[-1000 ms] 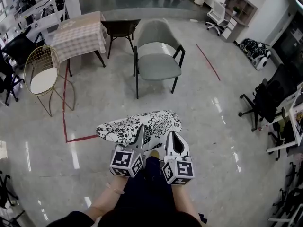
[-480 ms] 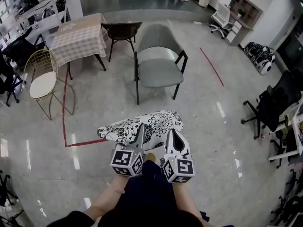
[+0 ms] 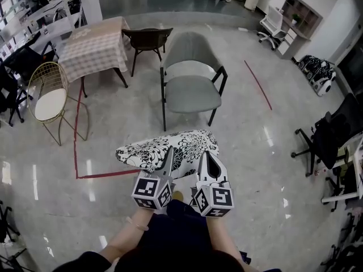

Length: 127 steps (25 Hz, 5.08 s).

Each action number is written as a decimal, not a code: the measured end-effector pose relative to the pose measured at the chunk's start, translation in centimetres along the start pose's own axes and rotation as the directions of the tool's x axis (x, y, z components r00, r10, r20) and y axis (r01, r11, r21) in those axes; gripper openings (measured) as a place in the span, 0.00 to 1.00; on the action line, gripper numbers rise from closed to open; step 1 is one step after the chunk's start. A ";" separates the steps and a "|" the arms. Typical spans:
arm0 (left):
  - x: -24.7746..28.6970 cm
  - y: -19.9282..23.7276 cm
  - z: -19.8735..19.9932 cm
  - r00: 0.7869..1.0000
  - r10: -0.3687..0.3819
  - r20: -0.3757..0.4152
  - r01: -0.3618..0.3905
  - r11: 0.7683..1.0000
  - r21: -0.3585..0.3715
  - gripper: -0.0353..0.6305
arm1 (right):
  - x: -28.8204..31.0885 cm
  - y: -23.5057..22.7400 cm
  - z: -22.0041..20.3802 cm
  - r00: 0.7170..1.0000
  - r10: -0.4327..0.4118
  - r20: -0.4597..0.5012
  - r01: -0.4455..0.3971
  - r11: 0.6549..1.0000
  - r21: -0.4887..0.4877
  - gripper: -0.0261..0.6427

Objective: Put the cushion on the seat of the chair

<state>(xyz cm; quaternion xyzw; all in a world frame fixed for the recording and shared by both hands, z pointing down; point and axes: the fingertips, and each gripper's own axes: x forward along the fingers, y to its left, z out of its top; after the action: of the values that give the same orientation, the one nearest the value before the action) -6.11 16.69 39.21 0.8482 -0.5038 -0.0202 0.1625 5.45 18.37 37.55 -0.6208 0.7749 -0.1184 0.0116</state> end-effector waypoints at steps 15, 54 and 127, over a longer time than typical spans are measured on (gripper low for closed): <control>3.9 -0.3 -0.4 0.999 0.045 0.011 -0.045 0.999 0.002 0.11 | 3.6 -2.6 -0.1 0.998 0.060 -0.008 -0.060 0.998 0.005 0.06; 15.1 3.4 1.7 0.999 0.025 -0.040 -0.026 1.000 -0.014 0.11 | 14.3 -7.3 1.6 0.999 0.003 -0.039 -0.002 1.000 0.030 0.06; 54.4 13.9 5.0 0.996 -0.028 -0.080 0.027 0.999 -0.019 0.11 | 50.0 -21.6 4.5 0.987 0.066 -0.148 -0.071 0.997 -0.029 0.06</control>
<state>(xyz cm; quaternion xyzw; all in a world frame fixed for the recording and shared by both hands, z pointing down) 7.82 -37.53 45.66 0.8537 -0.4849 0.0074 0.1898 15.46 -35.00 43.93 -0.5833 0.7965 -0.1502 -0.0519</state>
